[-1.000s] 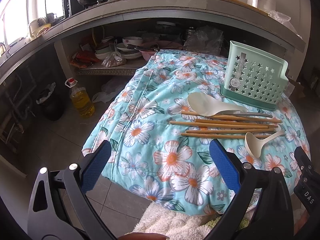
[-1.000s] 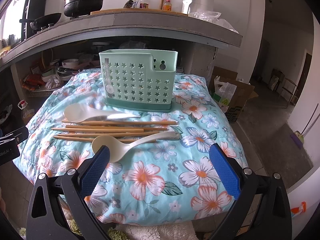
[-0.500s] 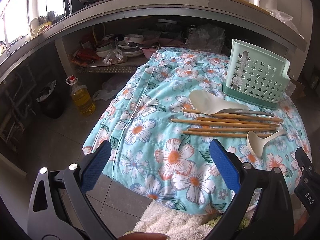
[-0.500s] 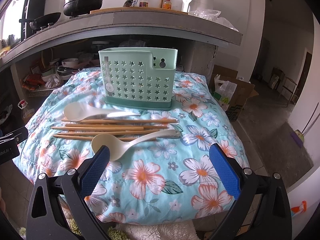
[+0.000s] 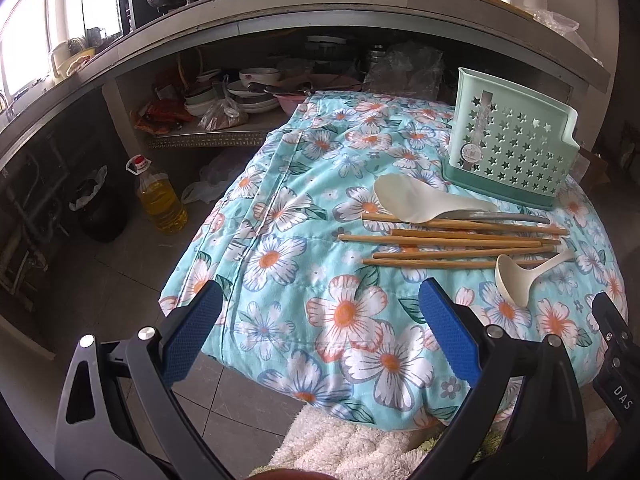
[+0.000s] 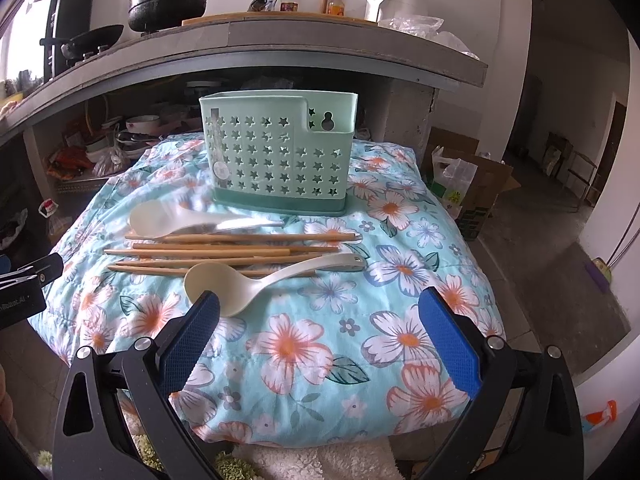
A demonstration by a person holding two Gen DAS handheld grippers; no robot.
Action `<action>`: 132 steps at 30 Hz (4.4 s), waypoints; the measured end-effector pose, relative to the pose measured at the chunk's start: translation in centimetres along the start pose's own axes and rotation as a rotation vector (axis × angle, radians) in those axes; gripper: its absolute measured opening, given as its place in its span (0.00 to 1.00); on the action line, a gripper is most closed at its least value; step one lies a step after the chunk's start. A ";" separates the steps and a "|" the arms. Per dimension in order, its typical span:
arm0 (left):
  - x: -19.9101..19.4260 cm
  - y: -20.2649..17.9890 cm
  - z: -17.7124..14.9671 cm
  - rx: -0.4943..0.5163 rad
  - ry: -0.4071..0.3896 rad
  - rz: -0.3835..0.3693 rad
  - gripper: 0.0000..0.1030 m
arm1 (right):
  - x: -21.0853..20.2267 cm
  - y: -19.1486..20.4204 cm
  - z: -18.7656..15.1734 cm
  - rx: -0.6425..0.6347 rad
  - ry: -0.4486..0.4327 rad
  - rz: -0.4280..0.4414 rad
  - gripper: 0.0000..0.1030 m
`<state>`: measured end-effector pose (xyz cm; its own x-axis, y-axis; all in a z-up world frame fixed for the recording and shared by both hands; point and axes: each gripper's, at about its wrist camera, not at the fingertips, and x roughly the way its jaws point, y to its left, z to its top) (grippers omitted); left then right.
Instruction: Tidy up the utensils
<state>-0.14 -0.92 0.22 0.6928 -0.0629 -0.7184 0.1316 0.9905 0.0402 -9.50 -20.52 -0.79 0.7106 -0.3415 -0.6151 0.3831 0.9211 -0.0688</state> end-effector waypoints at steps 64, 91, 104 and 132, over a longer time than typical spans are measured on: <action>9.5 -4.8 0.9 -0.212 0.287 -0.762 0.03 | 8.8 -2.2 -3.7 -0.019 0.156 0.156 0.94; 3.8 17.7 3.7 -0.643 -0.203 -0.477 0.03 | 7.0 18.2 5.9 -0.434 -0.141 0.297 0.56; 6.1 19.2 2.7 -0.667 -0.168 -0.486 0.03 | 13.2 23.2 4.6 -0.568 0.031 0.169 0.14; 2.5 12.3 10.1 -0.401 -0.328 -0.472 0.03 | 4.4 7.2 13.2 -0.192 -0.195 0.319 0.02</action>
<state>10.35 9.91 5.97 0.8126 -0.4685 -0.3468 0.2429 0.8130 -0.5292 4.19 -17.90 6.39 0.8811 -0.0455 -0.4707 0.0222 0.9982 -0.0551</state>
